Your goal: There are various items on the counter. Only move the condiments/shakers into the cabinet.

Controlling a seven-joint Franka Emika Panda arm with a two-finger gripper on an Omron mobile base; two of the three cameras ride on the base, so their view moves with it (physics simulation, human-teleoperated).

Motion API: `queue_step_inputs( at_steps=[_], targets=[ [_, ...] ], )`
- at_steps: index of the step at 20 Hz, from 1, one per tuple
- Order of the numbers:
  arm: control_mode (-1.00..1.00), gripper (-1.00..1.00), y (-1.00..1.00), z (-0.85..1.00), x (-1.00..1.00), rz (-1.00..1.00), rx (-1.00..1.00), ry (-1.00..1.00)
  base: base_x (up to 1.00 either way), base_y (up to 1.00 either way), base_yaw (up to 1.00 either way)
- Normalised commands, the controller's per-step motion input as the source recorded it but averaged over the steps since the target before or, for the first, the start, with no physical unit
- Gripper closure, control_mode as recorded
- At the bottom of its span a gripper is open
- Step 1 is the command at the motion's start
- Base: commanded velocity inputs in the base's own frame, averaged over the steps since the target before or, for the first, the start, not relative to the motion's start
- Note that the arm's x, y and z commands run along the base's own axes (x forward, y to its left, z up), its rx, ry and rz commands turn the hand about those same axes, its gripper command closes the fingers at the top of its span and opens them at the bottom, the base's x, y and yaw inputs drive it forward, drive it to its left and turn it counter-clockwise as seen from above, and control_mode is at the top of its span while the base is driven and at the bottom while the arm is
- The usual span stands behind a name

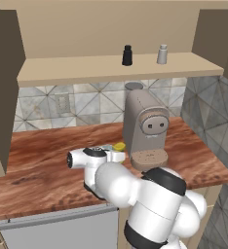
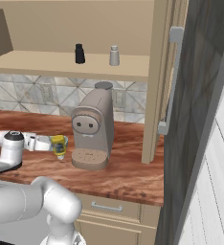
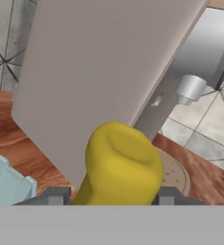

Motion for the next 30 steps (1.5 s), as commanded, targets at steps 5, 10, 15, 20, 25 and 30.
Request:
queue_step_inputs(
  at_steps=[5, 10, 15, 20, 25, 30],
  targets=[
    [-1.0, 1.0, 0.02, 0.33, -0.21, 0.01, 0.0, -0.07, 0.0, 0.0, 0.0],
    [-1.0, 1.0, 0.19, 1.0, -0.56, 0.06, 0.0, -0.19, 0.0, 0.0, 0.0],
    [-1.0, 1.0, 0.23, 1.0, -0.59, 0.13, -0.02, -0.2, 0.0, 0.0, 0.0],
    [-1.0, 1.0, 0.17, 1.0, -0.29, 0.21, -0.01, -0.05, 0.0, 0.0, 0.0],
    [-1.0, 1.0, 0.03, 1.0, -0.12, 0.24, 0.0, 0.0, 0.0, 0.0, 0.0],
    [-1.0, 1.0, 0.03, 1.0, 0.0, 0.27, 0.0, 0.06, 0.0, 0.0, 0.0]
  ],
)
